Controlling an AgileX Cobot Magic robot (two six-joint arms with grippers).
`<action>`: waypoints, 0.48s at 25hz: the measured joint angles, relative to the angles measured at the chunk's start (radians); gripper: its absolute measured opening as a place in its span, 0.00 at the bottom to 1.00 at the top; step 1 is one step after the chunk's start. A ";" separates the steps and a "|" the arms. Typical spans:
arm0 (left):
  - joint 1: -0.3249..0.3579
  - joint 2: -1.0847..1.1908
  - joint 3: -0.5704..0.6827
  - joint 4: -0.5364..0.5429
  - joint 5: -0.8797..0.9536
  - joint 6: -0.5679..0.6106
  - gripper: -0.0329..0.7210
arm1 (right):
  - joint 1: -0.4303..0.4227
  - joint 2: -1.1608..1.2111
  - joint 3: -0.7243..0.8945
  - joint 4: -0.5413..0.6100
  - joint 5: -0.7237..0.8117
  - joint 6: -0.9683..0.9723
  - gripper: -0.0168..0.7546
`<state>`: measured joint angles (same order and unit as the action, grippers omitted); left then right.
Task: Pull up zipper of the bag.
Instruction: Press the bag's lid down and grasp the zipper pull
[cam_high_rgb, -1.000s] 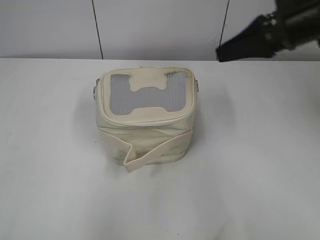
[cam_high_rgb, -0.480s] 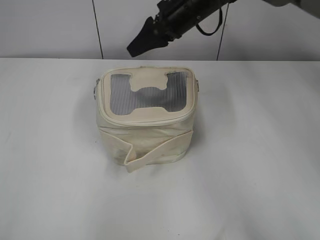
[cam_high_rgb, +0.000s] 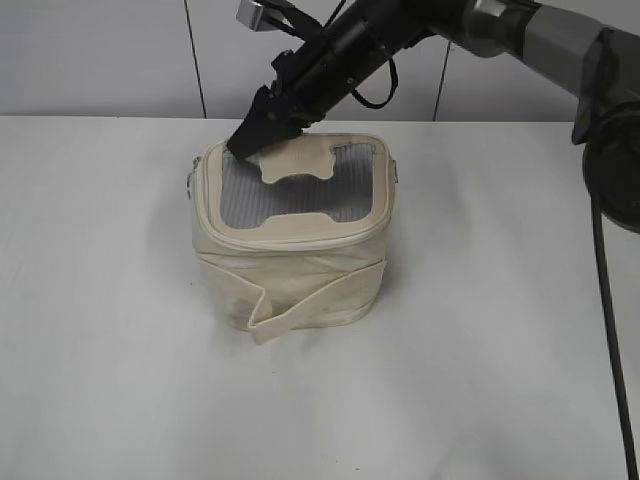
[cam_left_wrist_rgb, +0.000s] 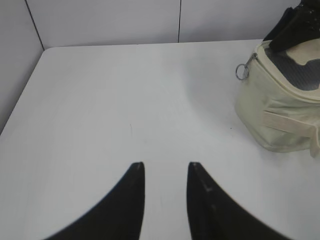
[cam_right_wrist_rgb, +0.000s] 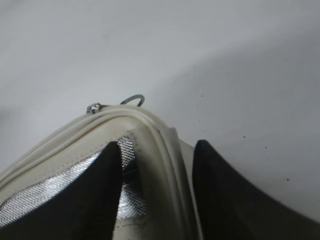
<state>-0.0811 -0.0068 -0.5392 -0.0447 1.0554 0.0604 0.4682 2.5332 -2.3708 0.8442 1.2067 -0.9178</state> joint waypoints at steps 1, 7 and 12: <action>0.000 0.001 0.000 0.000 -0.001 0.000 0.35 | 0.000 0.003 0.000 0.000 0.001 0.001 0.39; 0.000 0.149 -0.013 -0.029 -0.045 0.007 0.36 | 0.000 0.006 -0.001 -0.010 0.007 0.013 0.11; -0.030 0.458 -0.080 -0.342 -0.311 0.191 0.37 | 0.000 0.006 -0.001 -0.011 0.007 0.014 0.11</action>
<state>-0.1111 0.4509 -0.6189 -0.3866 0.7443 0.2514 0.4682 2.5387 -2.3720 0.8337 1.2136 -0.9041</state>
